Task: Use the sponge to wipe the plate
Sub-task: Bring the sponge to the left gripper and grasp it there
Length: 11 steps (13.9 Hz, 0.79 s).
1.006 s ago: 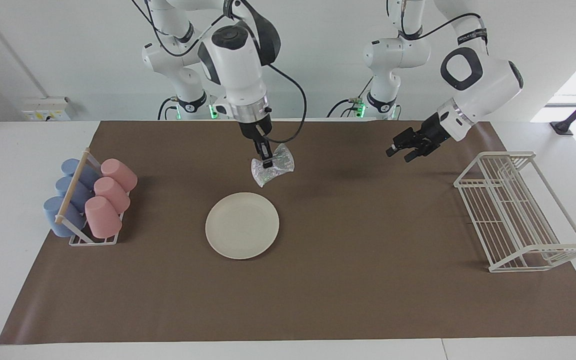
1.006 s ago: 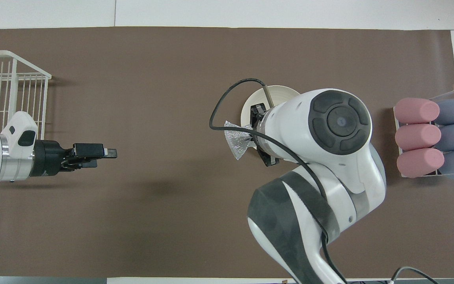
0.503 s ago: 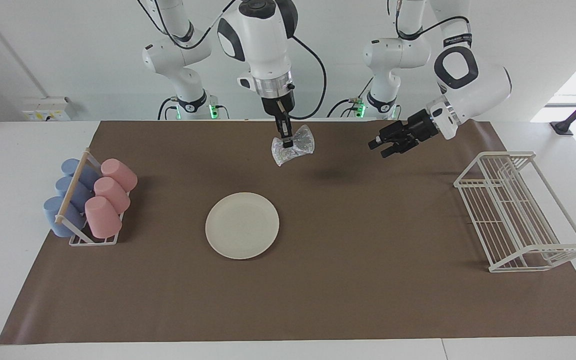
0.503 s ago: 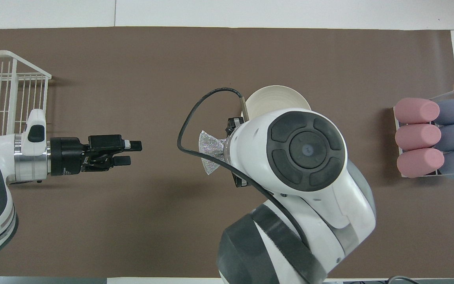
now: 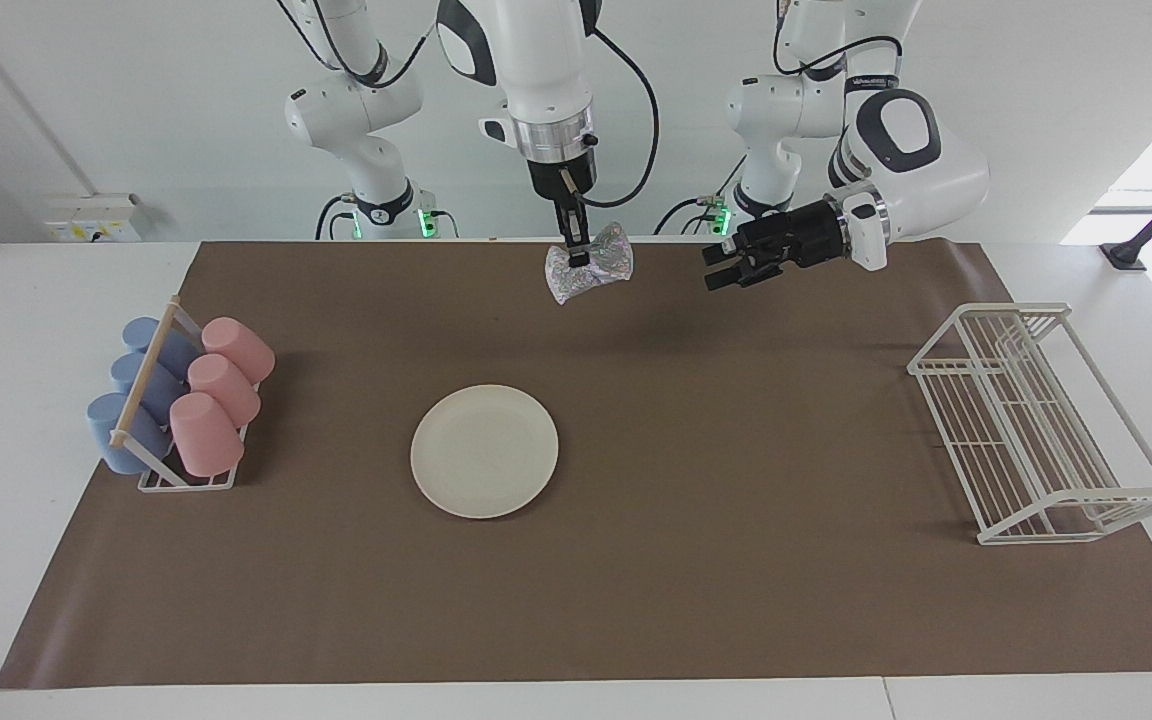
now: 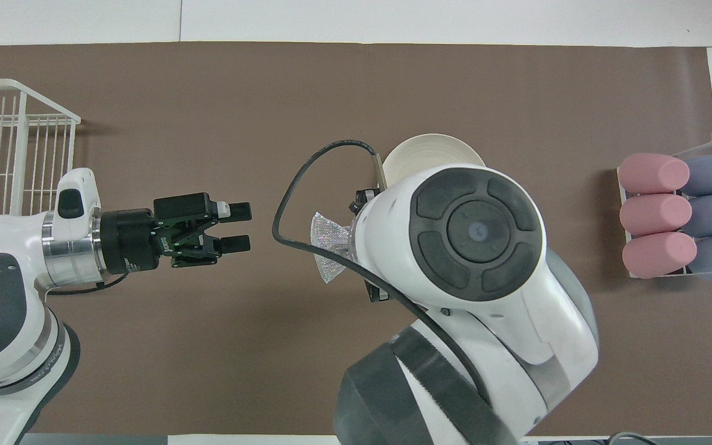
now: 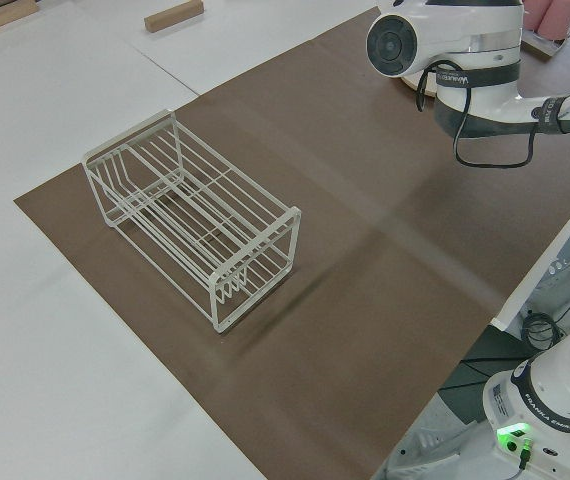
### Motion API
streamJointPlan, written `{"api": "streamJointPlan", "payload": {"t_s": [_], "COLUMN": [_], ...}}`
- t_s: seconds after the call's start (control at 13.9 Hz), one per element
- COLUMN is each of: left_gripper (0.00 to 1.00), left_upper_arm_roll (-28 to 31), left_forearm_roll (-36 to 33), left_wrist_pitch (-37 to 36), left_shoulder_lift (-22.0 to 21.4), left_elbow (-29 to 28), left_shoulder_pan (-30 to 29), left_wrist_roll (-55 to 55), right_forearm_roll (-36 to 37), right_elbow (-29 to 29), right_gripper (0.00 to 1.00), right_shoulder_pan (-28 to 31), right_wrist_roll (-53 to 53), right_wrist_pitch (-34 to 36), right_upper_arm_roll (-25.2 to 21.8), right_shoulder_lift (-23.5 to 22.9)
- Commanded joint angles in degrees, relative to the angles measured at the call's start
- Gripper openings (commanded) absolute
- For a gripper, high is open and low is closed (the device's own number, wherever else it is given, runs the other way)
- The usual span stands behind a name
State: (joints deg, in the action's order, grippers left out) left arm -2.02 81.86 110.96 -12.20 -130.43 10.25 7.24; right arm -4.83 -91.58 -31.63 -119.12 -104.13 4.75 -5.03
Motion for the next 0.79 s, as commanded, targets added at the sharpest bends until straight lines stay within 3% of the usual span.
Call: {"api": "streamJointPlan", "payload": {"t_s": [0.0, 0.14, 0.5, 0.72], "left_gripper": [1.0, 1.0, 1.0, 0.79], "left_upper_arm_roll": [0.61, 0.61, 0.61, 0.79], "left_forearm_roll": [1.19, 1.19, 3.48, 3.48], "left_wrist_pitch": [1.72, 2.16, 10.06, 7.79], "left_shoulder_lift": [0.86, 3.32, 4.21, 4.12], "left_elbow": [0.96, 3.41, 3.87, 3.95], "left_shoulder_pan": [4.85, 6.96, 14.61, 14.01], "left_wrist_roll": [1.89, 1.9, 0.93, 0.84], "right_forearm_roll": [1.49, 1.58, 1.58, 1.58], "right_elbow": [0.35, 0.35, 0.35, 0.35], "right_gripper": [0.0, 0.0, 0.0, 0.0], "right_shoulder_pan": [0.08, 0.08, 0.17, 0.17], "right_wrist_roll": [0.12, 0.12, 0.29, 0.29], "right_wrist_pitch": [0.34, 0.34, 0.34, 0.42], "right_upper_arm_roll": [0.25, 0.25, 0.25, 0.17], "right_shoulder_lift": [-0.07, -0.07, -0.07, -0.07]}}
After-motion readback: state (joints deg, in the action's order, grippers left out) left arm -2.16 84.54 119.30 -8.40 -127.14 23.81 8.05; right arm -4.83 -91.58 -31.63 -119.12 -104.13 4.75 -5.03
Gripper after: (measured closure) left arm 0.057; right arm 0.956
